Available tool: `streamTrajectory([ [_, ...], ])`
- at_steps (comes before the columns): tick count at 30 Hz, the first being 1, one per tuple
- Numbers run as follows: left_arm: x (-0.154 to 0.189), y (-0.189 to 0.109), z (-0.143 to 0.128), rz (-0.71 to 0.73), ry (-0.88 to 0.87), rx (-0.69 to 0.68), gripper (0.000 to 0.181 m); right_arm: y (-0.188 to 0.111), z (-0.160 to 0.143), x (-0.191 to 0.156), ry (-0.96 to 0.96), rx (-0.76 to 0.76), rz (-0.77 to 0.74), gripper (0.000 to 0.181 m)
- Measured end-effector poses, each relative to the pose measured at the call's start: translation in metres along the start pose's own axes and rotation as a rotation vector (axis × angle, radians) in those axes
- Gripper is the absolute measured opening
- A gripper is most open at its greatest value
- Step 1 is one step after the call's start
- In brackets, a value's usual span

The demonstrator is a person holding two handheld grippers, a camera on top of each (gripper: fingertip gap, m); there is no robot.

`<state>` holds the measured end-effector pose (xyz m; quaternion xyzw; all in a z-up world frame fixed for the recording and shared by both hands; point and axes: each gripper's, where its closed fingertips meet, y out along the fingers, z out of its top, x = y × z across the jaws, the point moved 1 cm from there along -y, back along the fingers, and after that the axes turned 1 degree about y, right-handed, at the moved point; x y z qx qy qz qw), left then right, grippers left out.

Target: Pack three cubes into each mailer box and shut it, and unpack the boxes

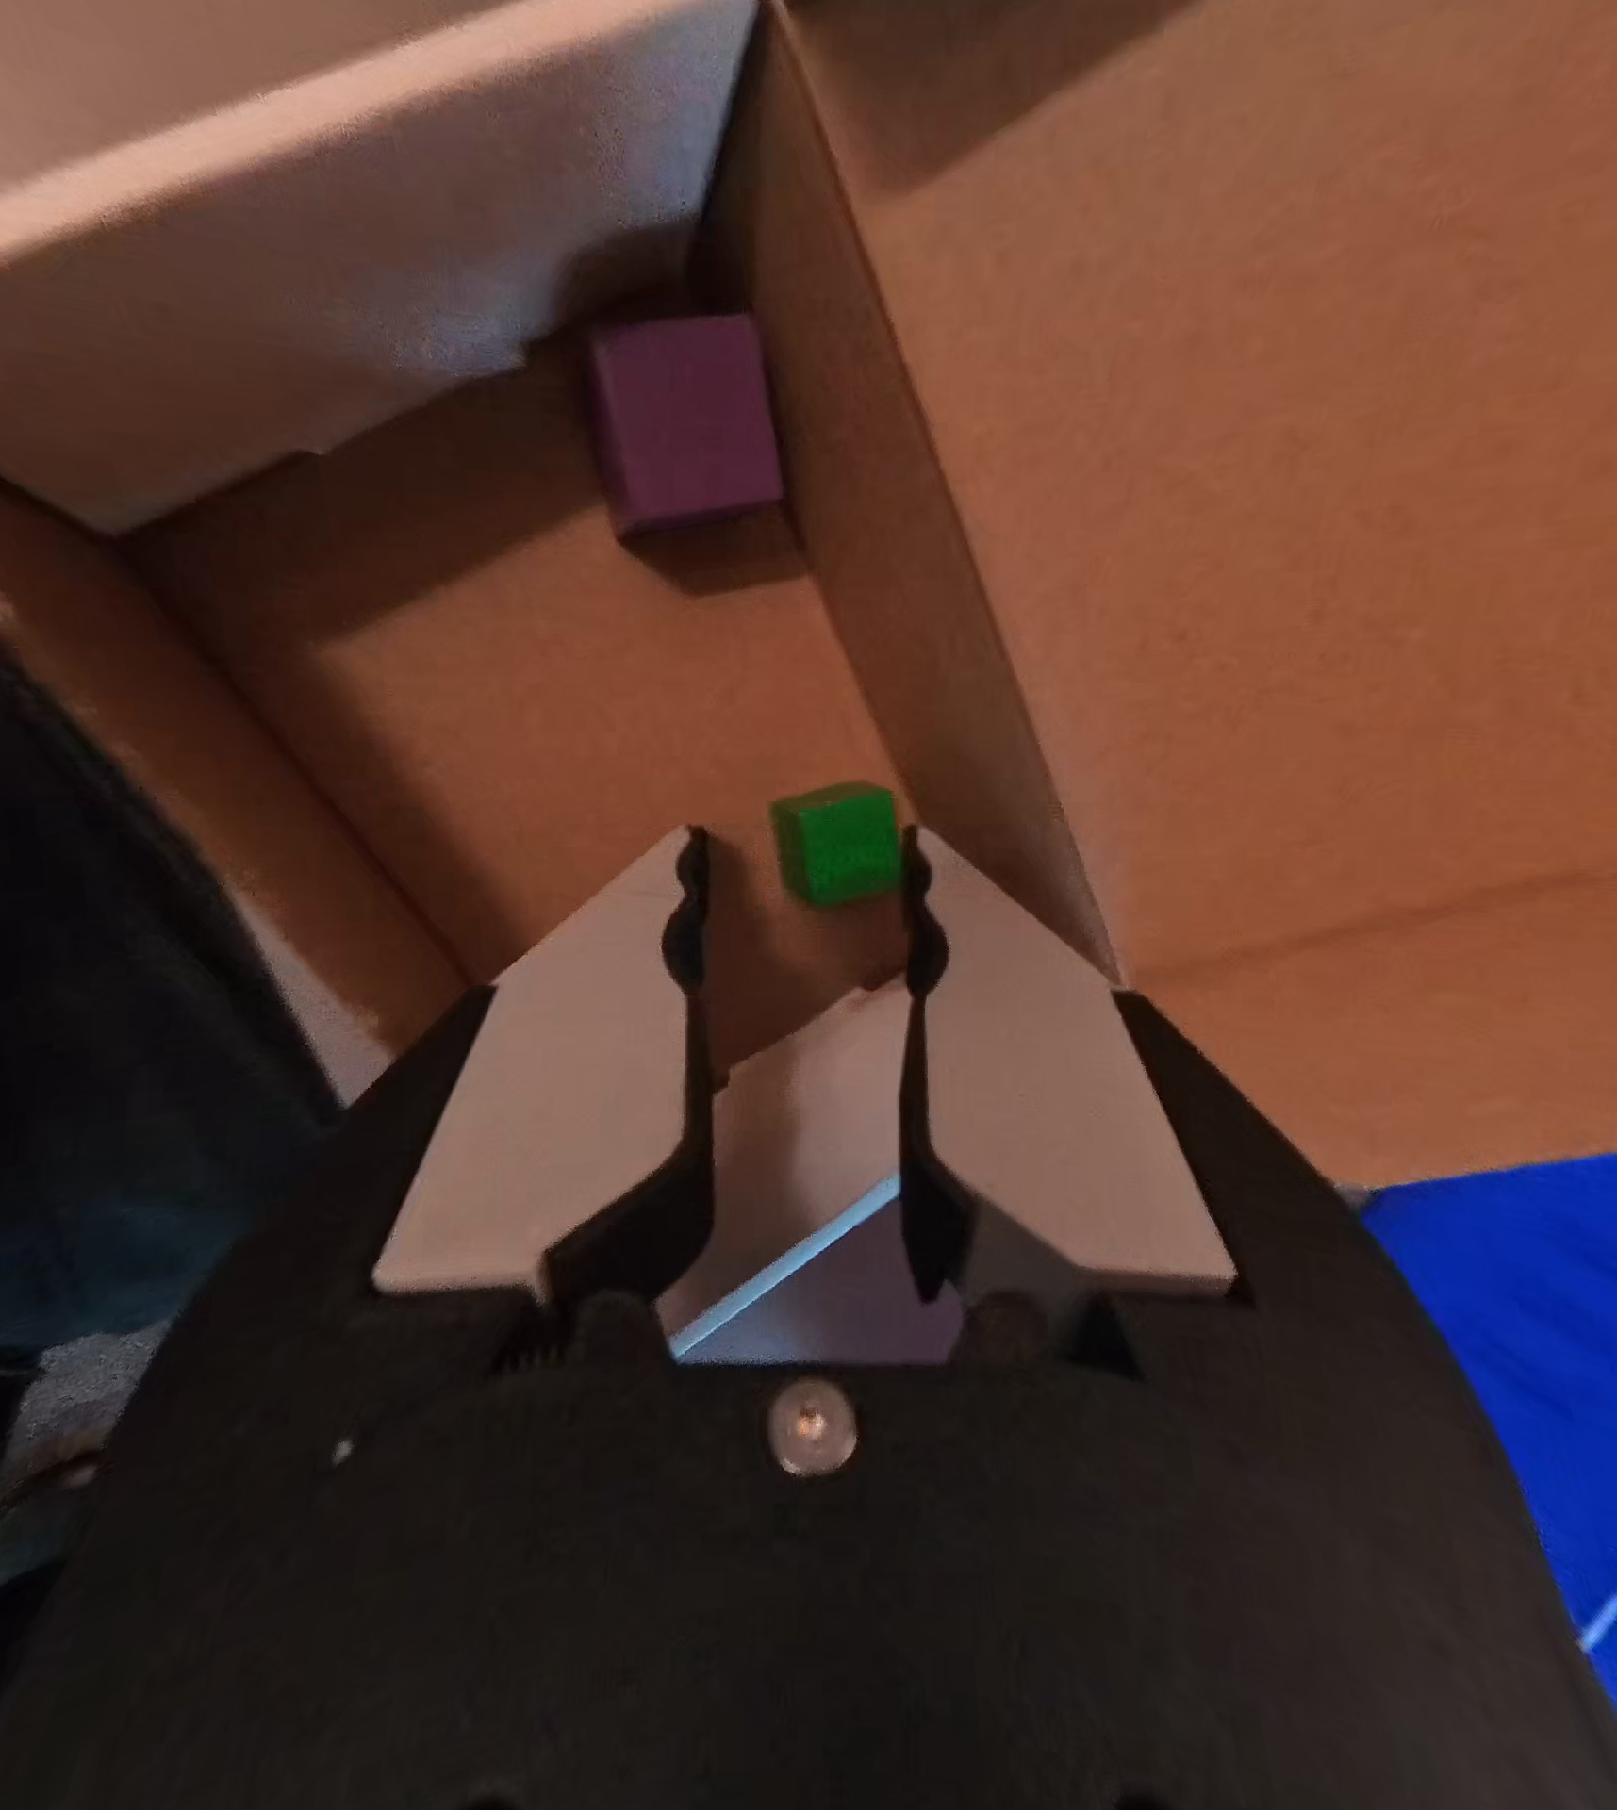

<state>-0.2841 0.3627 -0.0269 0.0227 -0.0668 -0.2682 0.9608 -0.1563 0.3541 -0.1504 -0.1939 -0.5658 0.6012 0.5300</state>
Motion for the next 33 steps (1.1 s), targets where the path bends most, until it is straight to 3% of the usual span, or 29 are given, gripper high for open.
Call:
streamTrajectory([
  [1,0.0,0.0,0.0,0.001,-0.001,-0.001,0.038,-0.004,0.003,-0.002,0.003,0.029,0.018,0.037],
  [5,-0.001,0.0,-0.001,0.001,-0.004,-0.001,0.038,-0.012,0.009,0.013,0.03,0.077,-0.05,0.036],
  [9,-0.001,0.0,-0.001,0.001,-0.008,0.0,0.038,-0.002,0.005,0.018,0.024,0.041,-0.098,0.002],
  [10,-0.001,0.0,-0.001,0.001,-0.008,-0.001,0.038,-0.001,0.004,0.016,0.017,0.032,-0.091,0.006],
  [12,-0.001,0.0,-0.001,0.001,-0.007,-0.001,0.038,0.001,0.001,0.007,0.02,0.015,-0.023,0.047],
  [20,0.0,0.0,0.0,-0.002,-0.001,-0.002,0.038,-0.019,0.013,0.005,0.076,0.13,0.035,0.039],
  [25,0.0,0.0,-0.001,-0.002,-0.003,-0.002,0.038,-0.028,0.039,-0.035,0.084,0.259,0.294,0.045],
  [28,0.0,0.0,-0.001,-0.004,-0.003,-0.002,0.038,-0.022,0.04,-0.045,0.091,0.231,0.359,0.048],
  [33,-0.001,0.0,0.0,-0.005,-0.011,0.002,0.038,-0.021,0.04,-0.055,0.124,0.206,0.489,0.037],
])
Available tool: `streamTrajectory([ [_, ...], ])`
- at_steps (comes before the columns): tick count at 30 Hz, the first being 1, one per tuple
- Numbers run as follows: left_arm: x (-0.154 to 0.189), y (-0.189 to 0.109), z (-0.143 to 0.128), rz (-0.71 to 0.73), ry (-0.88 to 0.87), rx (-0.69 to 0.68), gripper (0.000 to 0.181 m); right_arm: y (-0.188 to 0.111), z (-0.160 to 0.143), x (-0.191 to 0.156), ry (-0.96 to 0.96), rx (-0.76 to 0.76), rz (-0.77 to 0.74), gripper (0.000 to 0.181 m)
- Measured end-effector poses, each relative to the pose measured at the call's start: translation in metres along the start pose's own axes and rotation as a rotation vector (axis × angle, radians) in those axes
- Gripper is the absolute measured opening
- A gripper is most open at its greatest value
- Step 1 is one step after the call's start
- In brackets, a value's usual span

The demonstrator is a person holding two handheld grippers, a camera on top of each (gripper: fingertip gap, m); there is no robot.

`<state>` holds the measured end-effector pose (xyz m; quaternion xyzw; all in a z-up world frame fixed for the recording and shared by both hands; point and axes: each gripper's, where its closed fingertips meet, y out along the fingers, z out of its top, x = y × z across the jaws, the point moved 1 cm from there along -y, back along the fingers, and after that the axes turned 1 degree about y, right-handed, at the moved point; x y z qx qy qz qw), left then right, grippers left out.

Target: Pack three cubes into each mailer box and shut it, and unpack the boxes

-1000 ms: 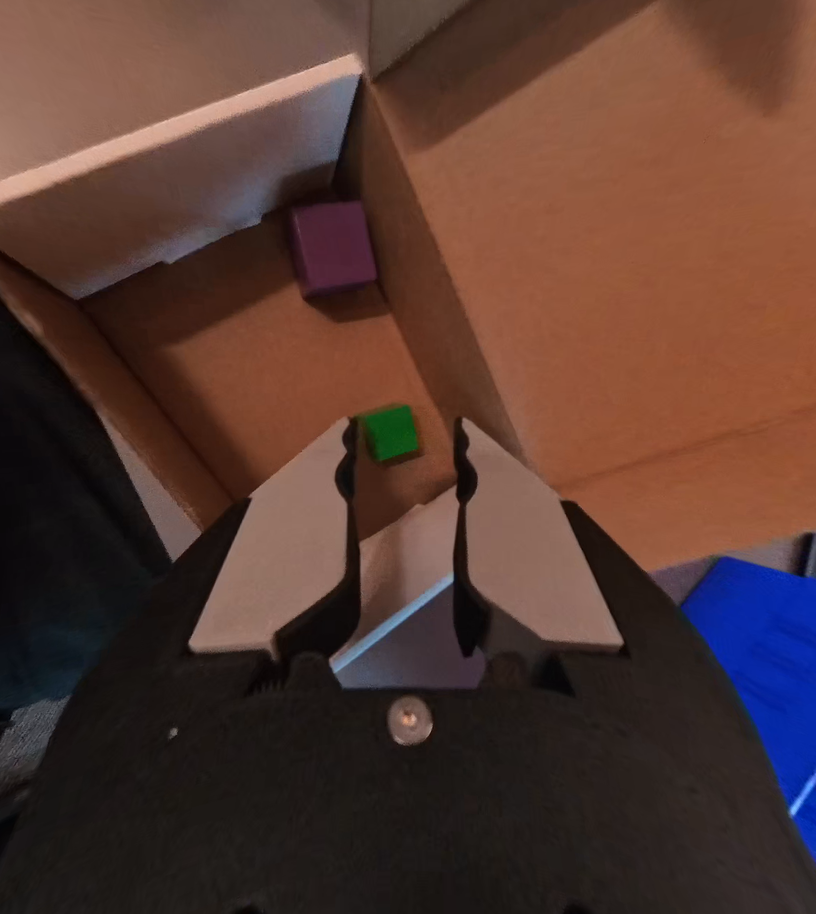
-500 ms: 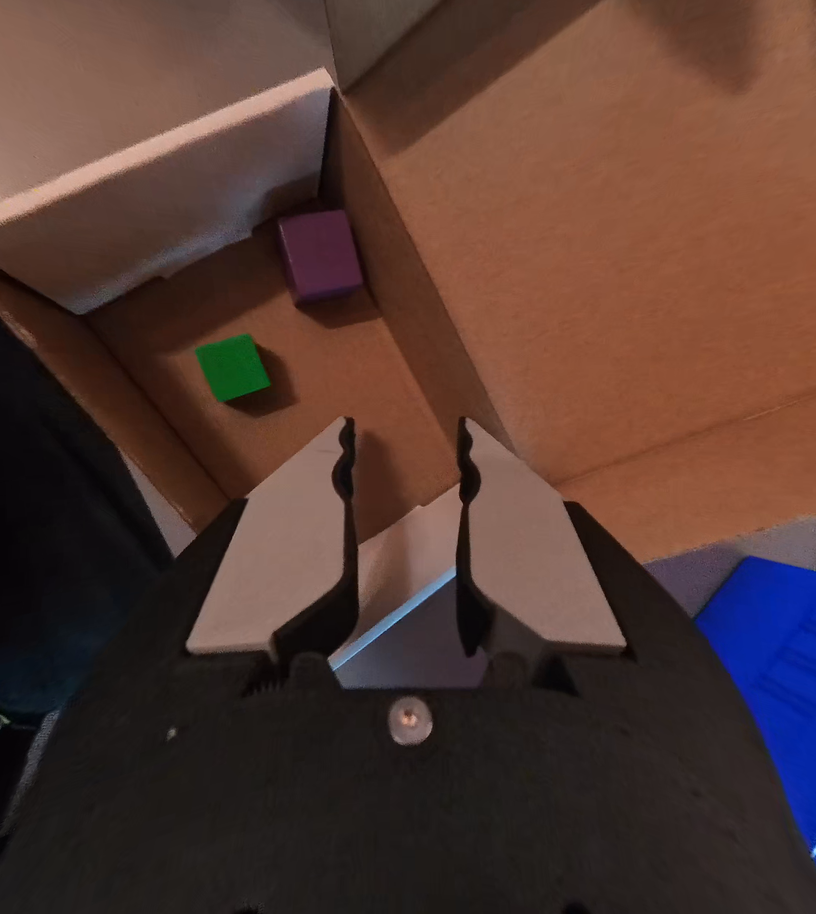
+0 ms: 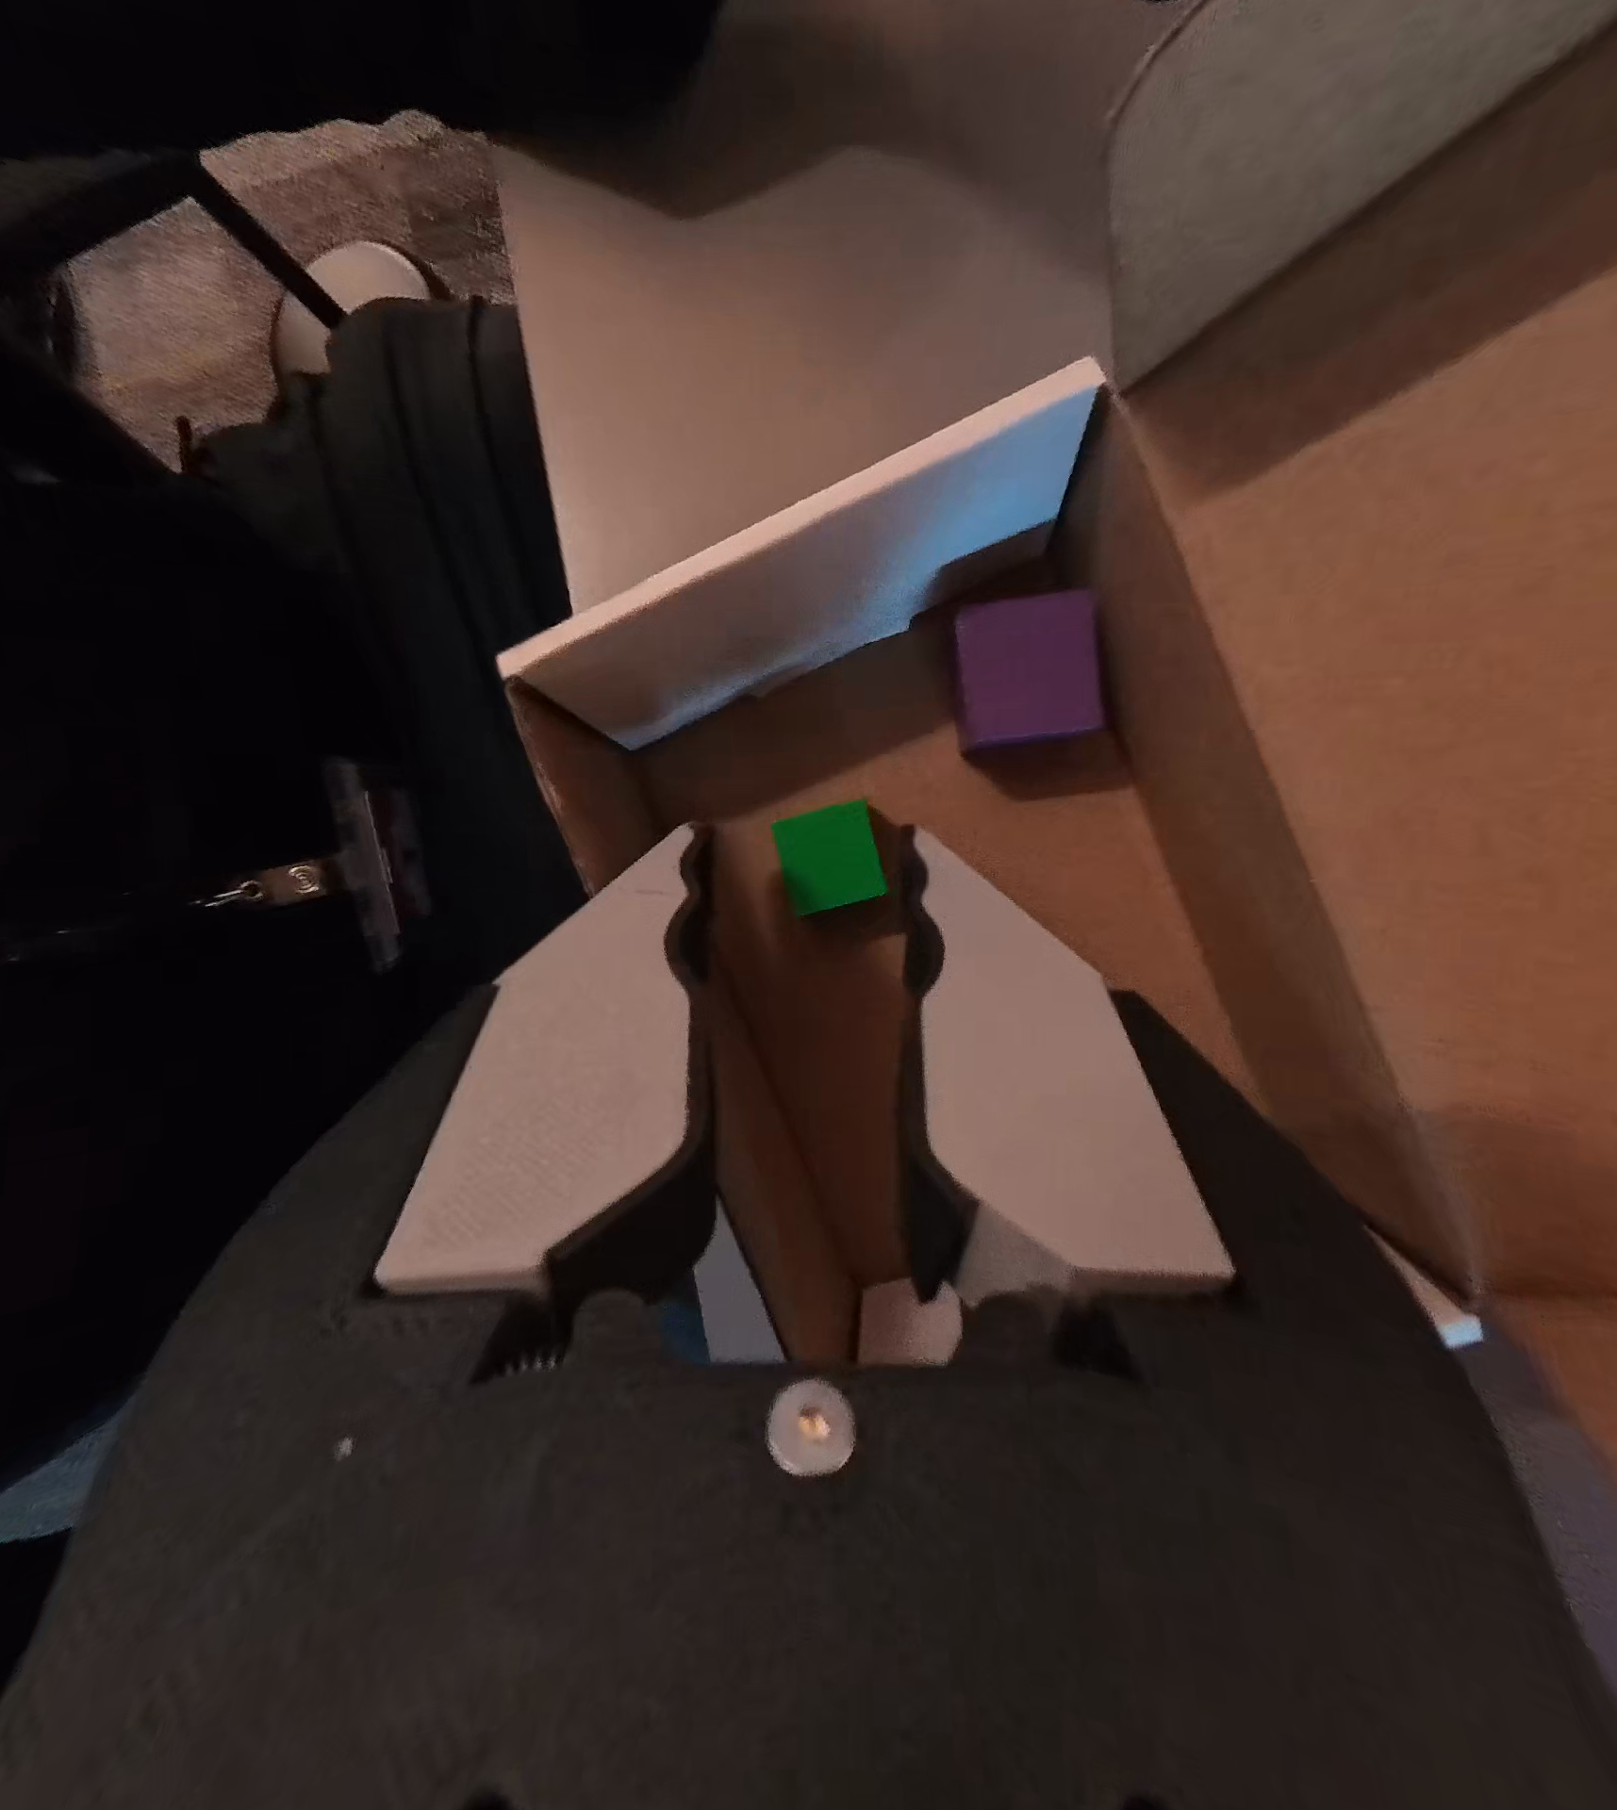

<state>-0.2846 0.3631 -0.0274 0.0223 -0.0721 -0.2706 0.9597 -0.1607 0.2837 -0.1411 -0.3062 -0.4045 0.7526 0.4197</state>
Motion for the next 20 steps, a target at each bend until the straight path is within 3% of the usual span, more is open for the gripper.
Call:
streamTrajectory([
  [6,0.001,0.0,0.001,0.001,0.018,0.0,0.038,-0.014,0.01,0.012,0.048,0.08,-0.03,0.035],
  [12,0.002,0.001,-0.001,-0.006,0.006,-0.006,0.038,-0.006,0.0,0.012,0.012,-0.05,-0.125,0.031],
  [20,0.007,0.0,0.003,-0.012,0.05,0.007,0.038,-0.009,-0.004,0.018,0.011,-0.191,-0.272,0.05],
])
